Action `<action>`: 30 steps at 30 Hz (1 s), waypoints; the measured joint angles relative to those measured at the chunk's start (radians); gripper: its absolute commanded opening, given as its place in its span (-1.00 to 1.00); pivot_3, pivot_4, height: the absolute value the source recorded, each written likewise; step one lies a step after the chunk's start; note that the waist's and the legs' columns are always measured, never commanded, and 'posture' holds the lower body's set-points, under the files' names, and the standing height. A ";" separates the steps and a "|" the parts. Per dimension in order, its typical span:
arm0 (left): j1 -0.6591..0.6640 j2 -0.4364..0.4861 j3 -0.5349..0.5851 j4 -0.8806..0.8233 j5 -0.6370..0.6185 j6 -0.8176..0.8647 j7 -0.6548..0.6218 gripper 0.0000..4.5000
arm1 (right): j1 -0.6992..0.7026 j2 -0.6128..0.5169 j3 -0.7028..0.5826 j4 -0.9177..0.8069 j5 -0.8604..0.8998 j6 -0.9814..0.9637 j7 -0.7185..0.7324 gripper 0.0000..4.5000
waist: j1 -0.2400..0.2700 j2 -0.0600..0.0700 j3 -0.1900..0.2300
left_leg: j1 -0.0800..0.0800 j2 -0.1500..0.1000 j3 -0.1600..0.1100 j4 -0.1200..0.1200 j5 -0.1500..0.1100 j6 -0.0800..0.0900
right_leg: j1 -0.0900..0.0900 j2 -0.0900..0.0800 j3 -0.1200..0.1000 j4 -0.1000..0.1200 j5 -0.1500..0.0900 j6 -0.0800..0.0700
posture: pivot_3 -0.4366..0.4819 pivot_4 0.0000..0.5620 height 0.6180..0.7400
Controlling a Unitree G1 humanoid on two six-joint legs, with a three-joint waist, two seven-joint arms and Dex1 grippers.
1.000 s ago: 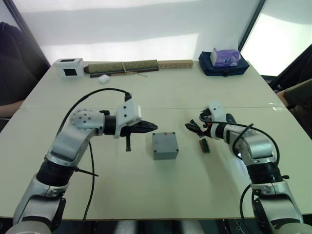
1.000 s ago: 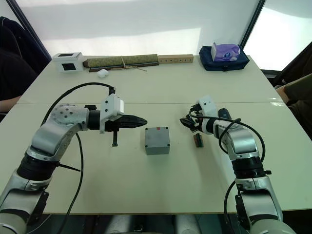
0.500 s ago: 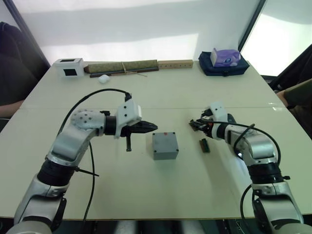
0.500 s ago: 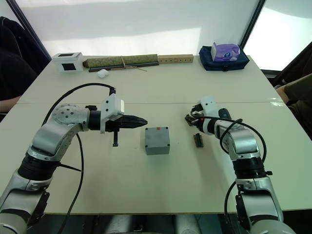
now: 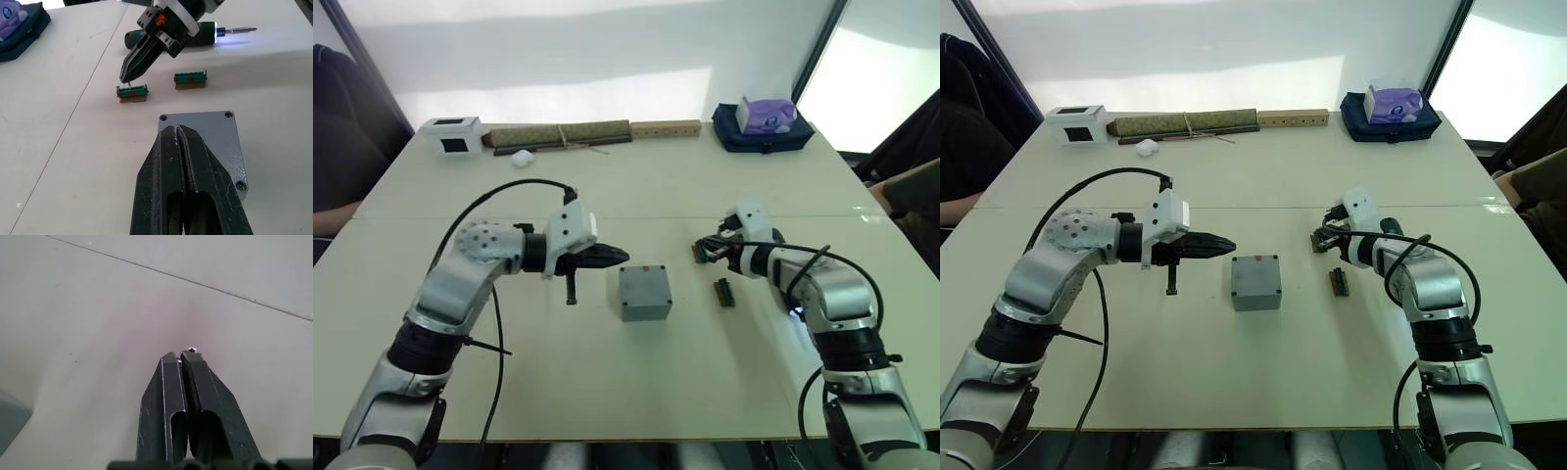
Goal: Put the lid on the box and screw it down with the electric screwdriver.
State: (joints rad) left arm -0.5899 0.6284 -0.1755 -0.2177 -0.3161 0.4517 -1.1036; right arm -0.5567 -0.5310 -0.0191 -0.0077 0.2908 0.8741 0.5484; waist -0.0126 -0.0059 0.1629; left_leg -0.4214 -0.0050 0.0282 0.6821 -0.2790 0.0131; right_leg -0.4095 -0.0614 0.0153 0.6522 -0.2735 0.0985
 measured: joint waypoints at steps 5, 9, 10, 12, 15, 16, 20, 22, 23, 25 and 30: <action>0.019 0.013 0.000 -0.002 0.000 0.001 0.001 -1.00 | -0.013 -0.031 -0.011 -0.098 0.059 0.100 0.028 -0.99 | -0.001 0.000 0.000 | 0.000 0.000 0.000 0.000 0.000 0.000 | 0.000 -0.001 0.000 0.000 0.000 0.000 | -0.05 -0.47 1.00; 0.029 0.022 0.001 -0.003 -0.001 0.002 0.004 -1.00 | -0.015 -0.046 -0.007 -0.196 0.102 0.161 0.054 -0.99 | -0.001 0.000 0.000 | 0.000 0.000 0.000 0.000 0.000 0.000 | 0.000 -0.001 0.000 0.000 0.000 0.000 | -0.05 -0.47 1.00; 0.030 0.027 0.001 -0.003 -0.001 0.002 0.004 -1.00 | -0.015 -0.046 0.006 -0.232 0.121 0.187 0.063 -0.99 | -0.001 0.000 0.000 | 0.000 0.001 0.000 0.000 0.000 0.000 | 0.000 -0.001 0.000 0.000 0.000 0.000 | -0.05 -0.47 1.00; 0.034 0.029 0.001 -0.003 -0.001 0.001 0.004 -1.00 | -0.019 -0.037 0.026 -0.292 0.158 0.237 0.072 -0.99 | -0.001 0.000 0.000 | 0.000 0.001 0.000 0.000 0.000 0.000 | 0.000 -0.001 0.000 0.000 0.000 0.000 | -0.05 -0.47 1.00; 0.037 0.030 0.001 -0.003 0.000 0.001 0.004 -1.00 | -0.030 -0.023 0.057 -0.337 0.182 0.268 0.069 -0.99 | -0.001 0.000 0.000 | 0.000 0.001 0.000 0.000 0.000 0.000 | 0.000 -0.002 0.000 0.000 0.000 0.000 | -0.05 -0.47 1.00; 0.037 0.030 0.001 -0.003 0.000 0.001 0.005 -1.00 | -0.030 -0.019 0.066 -0.343 0.185 0.271 0.065 -0.99 | 0.000 0.000 0.000 | 0.000 0.000 0.000 0.000 0.000 0.000 | 0.000 -0.002 0.000 0.000 0.000 0.000 | -0.05 -0.47 1.00; 0.037 0.030 0.001 -0.003 0.000 0.001 0.007 -1.00 | -0.027 -0.016 0.089 -0.343 0.186 0.275 0.051 -0.99 | 0.001 0.000 0.000 | 0.000 0.000 0.000 0.000 0.000 0.000 | 0.000 -0.003 0.000 0.000 0.000 0.000 | -0.05 -0.47 1.00; 0.037 0.030 0.001 -0.003 0.000 0.001 0.011 -1.00 | -0.027 -0.014 0.089 -0.344 0.186 0.275 0.045 -0.99 | 0.000 0.000 0.000 | 0.000 0.000 0.000 0.000 0.000 0.000 | 0.000 -0.002 0.000 0.000 0.000 0.000 | -0.05 -0.47 1.00; 0.037 0.030 0.001 -0.003 0.000 0.001 0.014 -1.00 | -0.026 -0.011 0.091 -0.345 0.186 0.276 0.041 -0.99 | 0.000 0.000 0.000 | 0.000 0.000 0.000 0.000 0.000 0.000 | 0.000 -0.002 0.000 0.000 0.000 0.000 | -0.05 -0.47 1.00; 0.037 0.028 0.001 -0.003 0.000 0.000 0.016 -1.00 | -0.020 -0.008 0.100 -0.351 0.186 0.276 0.037 -0.99 | -0.001 0.000 0.000 | 0.000 0.000 0.000 0.000 0.000 0.000 | 0.000 -0.002 0.000 0.000 0.000 0.000 | -0.05 -0.47 1.00; 0.037 0.028 0.000 -0.003 0.003 -0.007 0.016 -1.00 | -0.012 -0.008 0.121 -0.359 0.185 0.276 0.028 -0.99 | -0.001 0.000 0.000 | 0.000 0.000 0.000 0.000 0.000 0.000 | 0.000 -0.002 0.000 0.000 0.000 0.000 | -0.05 -0.47 1.00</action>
State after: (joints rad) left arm -0.5531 0.6566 -0.1756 -0.2204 -0.3135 0.4445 -1.0874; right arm -0.5687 -0.5395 0.1019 -0.3665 0.4760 1.1496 0.5763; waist -0.0133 -0.0057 0.1629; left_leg -0.4215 -0.0046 0.0279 0.6817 -0.2791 0.0132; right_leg -0.4098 -0.0635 0.0156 0.6517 -0.2736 0.0983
